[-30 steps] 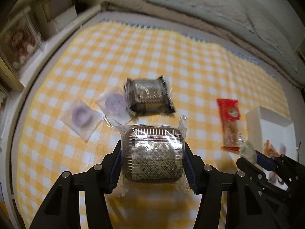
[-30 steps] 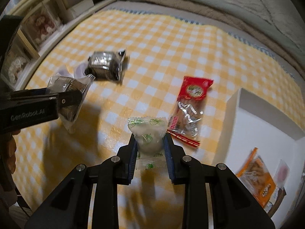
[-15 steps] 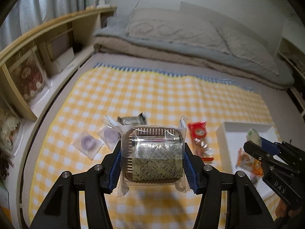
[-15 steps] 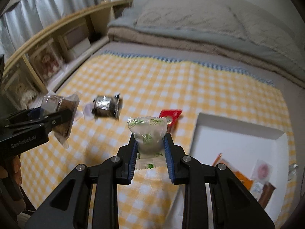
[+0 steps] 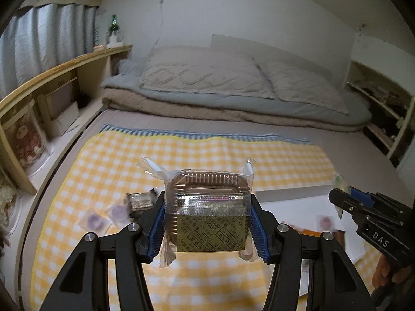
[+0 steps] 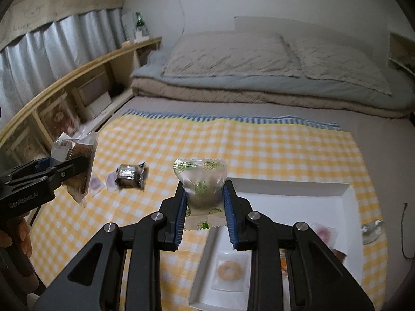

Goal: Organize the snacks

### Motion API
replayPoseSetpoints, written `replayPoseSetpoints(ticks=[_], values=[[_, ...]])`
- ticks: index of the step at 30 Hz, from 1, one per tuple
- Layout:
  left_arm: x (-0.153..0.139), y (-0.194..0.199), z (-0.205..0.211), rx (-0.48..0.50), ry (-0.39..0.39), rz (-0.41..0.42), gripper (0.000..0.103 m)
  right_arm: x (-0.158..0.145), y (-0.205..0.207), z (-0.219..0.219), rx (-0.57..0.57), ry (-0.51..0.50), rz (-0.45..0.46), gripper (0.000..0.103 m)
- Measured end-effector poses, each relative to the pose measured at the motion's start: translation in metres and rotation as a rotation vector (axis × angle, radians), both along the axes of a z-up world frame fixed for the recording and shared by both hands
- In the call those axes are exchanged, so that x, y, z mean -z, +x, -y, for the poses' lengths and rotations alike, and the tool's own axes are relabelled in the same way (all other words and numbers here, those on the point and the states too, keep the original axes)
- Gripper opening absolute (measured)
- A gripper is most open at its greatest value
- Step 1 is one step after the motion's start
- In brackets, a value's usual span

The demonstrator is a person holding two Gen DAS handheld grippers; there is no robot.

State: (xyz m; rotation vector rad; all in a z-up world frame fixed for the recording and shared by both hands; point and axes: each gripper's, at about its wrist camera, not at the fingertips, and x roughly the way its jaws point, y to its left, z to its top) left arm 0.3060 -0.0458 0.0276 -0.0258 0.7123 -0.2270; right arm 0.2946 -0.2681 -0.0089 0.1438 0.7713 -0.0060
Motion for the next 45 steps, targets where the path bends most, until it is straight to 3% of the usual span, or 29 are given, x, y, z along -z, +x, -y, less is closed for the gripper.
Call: replayPoseSetpoints(ticks=[11,23,29,35,45], values=[[0.014,-0.001,0.047,0.119,-0.001,-0.021,0.056,-0.007,-0.032,0.064,0.145,0.016,0.011,0.028],[0.047,0.065,0.122,0.186,-0.003,-0.068,0.056,0.030,-0.025,0.116,0.252,-0.005,-0.080,0.028],[0.082,0.108,0.166,0.204,0.000,-0.093,0.056,0.047,-0.010,0.126,0.257,0.020,-0.100,0.028],[0.133,0.160,0.206,0.204,-0.027,-0.171,0.056,0.067,0.002,0.145,0.292,0.025,-0.141,0.028],[0.204,0.213,0.265,0.249,-0.062,-0.277,0.056,0.111,0.011,0.194,0.356,0.021,-0.223,0.028]])
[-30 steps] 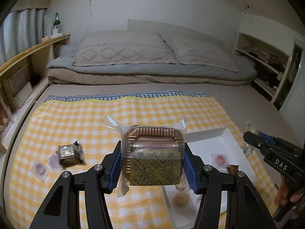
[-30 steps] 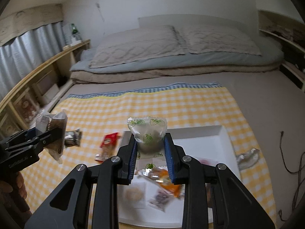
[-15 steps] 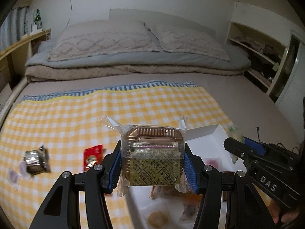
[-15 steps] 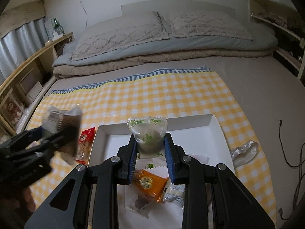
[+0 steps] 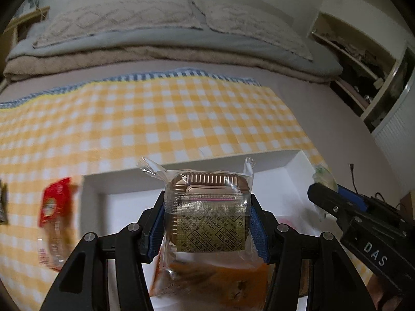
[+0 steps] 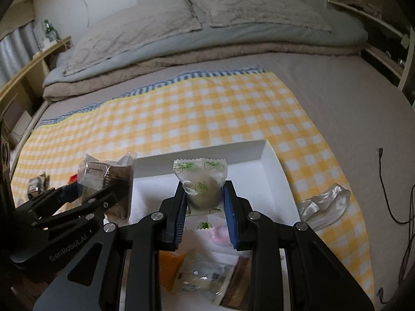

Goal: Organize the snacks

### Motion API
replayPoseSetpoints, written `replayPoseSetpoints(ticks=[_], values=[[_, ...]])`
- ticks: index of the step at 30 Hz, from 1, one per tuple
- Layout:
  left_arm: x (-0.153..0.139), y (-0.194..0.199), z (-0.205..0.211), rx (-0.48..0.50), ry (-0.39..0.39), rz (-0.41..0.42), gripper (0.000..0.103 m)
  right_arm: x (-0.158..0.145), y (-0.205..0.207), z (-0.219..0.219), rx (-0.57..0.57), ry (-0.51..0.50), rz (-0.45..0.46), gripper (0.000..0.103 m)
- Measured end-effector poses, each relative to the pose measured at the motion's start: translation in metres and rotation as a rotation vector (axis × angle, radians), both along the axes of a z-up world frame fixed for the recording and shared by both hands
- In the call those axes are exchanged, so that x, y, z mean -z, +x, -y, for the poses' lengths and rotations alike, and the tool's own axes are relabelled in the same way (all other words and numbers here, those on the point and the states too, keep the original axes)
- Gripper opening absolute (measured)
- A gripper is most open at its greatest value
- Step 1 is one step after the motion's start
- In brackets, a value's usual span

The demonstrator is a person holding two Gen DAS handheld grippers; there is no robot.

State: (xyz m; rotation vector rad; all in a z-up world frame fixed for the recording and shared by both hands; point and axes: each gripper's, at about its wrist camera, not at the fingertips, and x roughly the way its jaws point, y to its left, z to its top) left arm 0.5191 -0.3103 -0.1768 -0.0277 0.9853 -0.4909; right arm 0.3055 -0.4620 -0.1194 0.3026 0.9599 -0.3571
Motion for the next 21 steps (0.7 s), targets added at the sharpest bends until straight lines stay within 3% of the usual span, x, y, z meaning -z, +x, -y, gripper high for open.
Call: replayPoseSetpoints(ticks=[5,11,16,21], values=[[0.024,0.022,0.012,0.001,-0.037,-0.058,0.056,0.018,0.005,0.024,0.041,0.057,-0.019,0.028],[0.050,0.034,0.021,-0.045,-0.101,-0.163,0.056,0.014,0.014,0.041,0.051,0.062,-0.025,0.028],[0.058,0.044,0.029,-0.074,-0.114,-0.184,0.058,0.019,0.018,0.050,0.057,0.067,-0.044,0.028],[0.050,0.046,0.032,-0.062,-0.078,-0.152,0.081,0.033,0.017,0.055,0.061,0.072,-0.078,0.028]])
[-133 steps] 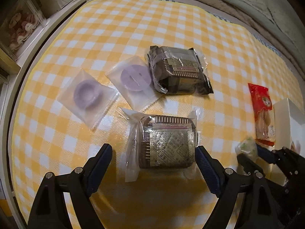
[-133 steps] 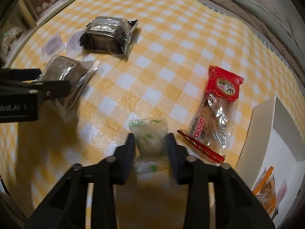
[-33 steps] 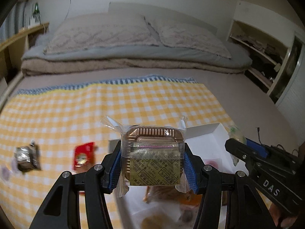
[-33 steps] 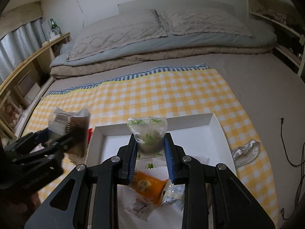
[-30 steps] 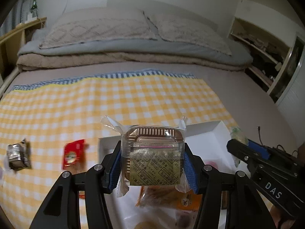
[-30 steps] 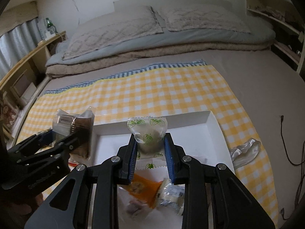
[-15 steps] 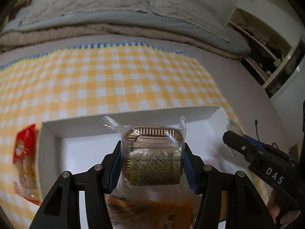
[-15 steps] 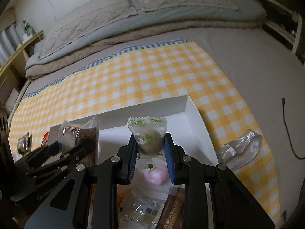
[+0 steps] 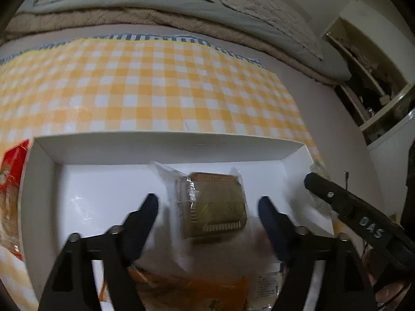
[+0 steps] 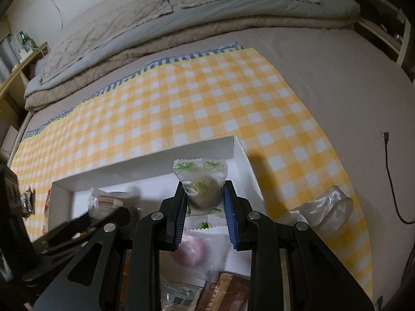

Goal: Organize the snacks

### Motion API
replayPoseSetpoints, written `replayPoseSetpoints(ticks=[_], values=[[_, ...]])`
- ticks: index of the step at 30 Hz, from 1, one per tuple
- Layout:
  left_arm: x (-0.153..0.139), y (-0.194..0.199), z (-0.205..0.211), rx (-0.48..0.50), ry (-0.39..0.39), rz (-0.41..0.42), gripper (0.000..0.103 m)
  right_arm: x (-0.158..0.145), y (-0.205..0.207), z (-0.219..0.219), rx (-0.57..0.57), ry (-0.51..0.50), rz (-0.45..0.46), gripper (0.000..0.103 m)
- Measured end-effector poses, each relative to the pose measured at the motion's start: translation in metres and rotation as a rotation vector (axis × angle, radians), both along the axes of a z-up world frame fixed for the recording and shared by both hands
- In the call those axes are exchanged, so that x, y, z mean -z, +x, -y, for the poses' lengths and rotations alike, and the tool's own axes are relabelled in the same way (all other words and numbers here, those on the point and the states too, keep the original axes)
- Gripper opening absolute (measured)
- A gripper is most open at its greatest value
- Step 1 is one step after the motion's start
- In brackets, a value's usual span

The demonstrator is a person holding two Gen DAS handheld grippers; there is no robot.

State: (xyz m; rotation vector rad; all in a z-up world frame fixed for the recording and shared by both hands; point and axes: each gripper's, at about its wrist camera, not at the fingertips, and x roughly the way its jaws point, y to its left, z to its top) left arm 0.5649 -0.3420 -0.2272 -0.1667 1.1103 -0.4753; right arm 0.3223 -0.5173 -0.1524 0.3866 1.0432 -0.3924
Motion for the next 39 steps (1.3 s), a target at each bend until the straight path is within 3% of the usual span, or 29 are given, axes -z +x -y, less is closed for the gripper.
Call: replayPoseSetpoints(ticks=[4,6,7,10,17,37,39], values=[[-0.008,-0.007,-0.001,0.021,0.037,0.007,0.081,0.008,-0.001,0.004,0.016,0.005,-0.015,0.031],[-0.012,-0.011,0.002,0.038,0.070,0.010,0.081,0.013,-0.003,0.008,0.050,0.031,-0.035,0.060],[-0.013,-0.016,0.003,0.048,0.084,0.013,0.081,0.014,-0.005,0.010,0.065,0.050,-0.036,0.063],[-0.019,-0.025,0.006,0.069,0.134,0.029,0.081,0.013,-0.009,0.009,0.060,0.064,-0.052,0.063],[-0.033,-0.039,0.002,0.085,0.156,0.037,0.081,-0.001,-0.020,-0.003,0.029,0.055,-0.050,0.066],[-0.101,-0.095,-0.041,0.100,0.213,0.098,0.081,-0.058,-0.060,-0.042,-0.022,-0.041,0.004,0.087],[-0.107,-0.102,-0.045,0.102,0.217,0.104,0.088,-0.062,-0.064,-0.044,-0.022,-0.058,0.003,0.091]])
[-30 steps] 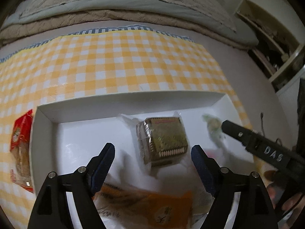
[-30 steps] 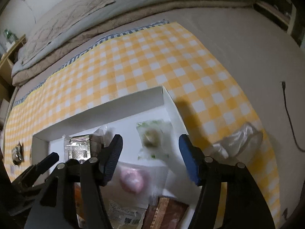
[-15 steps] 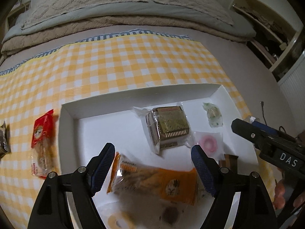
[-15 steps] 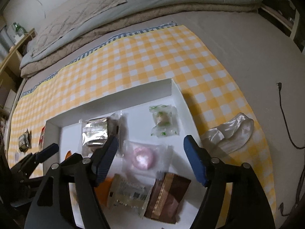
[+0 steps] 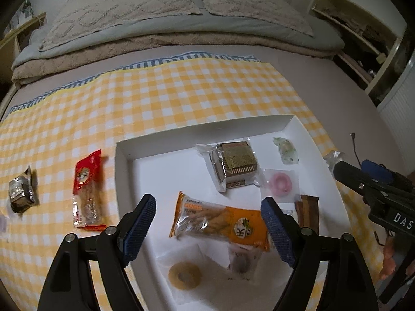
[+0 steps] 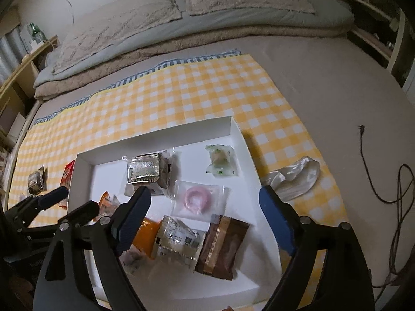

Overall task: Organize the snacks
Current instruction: 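Withdraw both tools from the tray toward the remaining snacks on the cloth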

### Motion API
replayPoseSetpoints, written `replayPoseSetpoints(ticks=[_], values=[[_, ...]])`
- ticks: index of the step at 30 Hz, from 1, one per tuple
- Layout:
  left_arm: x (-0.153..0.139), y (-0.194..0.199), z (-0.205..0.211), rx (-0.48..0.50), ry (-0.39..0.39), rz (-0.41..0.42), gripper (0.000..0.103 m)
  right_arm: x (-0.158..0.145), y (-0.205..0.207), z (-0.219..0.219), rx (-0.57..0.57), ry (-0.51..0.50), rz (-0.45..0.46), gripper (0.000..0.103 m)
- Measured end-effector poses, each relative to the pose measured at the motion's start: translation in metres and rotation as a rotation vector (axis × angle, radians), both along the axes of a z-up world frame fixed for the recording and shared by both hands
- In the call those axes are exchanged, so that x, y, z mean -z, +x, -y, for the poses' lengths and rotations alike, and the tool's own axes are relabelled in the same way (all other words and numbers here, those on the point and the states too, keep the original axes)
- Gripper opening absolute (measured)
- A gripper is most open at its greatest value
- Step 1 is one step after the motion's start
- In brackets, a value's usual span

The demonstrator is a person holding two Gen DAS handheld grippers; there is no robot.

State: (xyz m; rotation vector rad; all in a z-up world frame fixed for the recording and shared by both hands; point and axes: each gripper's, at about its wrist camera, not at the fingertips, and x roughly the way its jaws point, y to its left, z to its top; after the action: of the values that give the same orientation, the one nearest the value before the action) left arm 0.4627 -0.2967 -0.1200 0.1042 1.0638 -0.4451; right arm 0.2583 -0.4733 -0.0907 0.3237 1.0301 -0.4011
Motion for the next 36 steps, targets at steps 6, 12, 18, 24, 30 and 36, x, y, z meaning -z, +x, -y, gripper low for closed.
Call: replayPoseSetpoints(ticks=[6,12,18,24,30,36], values=[[-0.019,-0.018,-0.012,0.009,0.008,0.016,0.103,-0.013,-0.015,-0.008,-0.001,-0.029,0.011,0.103],[-0.037,-0.032,-0.027,0.009,0.012,0.040,0.103,-0.025,-0.026,-0.017,0.002,-0.041,0.029,0.103],[-0.054,-0.043,-0.047,-0.014,0.021,0.069,0.103,-0.035,-0.031,-0.028,-0.015,-0.066,0.040,0.103],[-0.069,-0.050,-0.077,-0.032,0.021,0.088,0.103,-0.046,-0.032,-0.045,-0.041,-0.083,0.065,0.103],[-0.090,-0.061,-0.122,-0.067,0.009,0.120,0.103,-0.053,-0.025,-0.070,-0.072,-0.097,0.087,0.103],[-0.111,-0.075,-0.172,-0.103,-0.003,0.162,0.103,-0.059,-0.009,-0.102,-0.106,-0.072,0.124,0.103]])
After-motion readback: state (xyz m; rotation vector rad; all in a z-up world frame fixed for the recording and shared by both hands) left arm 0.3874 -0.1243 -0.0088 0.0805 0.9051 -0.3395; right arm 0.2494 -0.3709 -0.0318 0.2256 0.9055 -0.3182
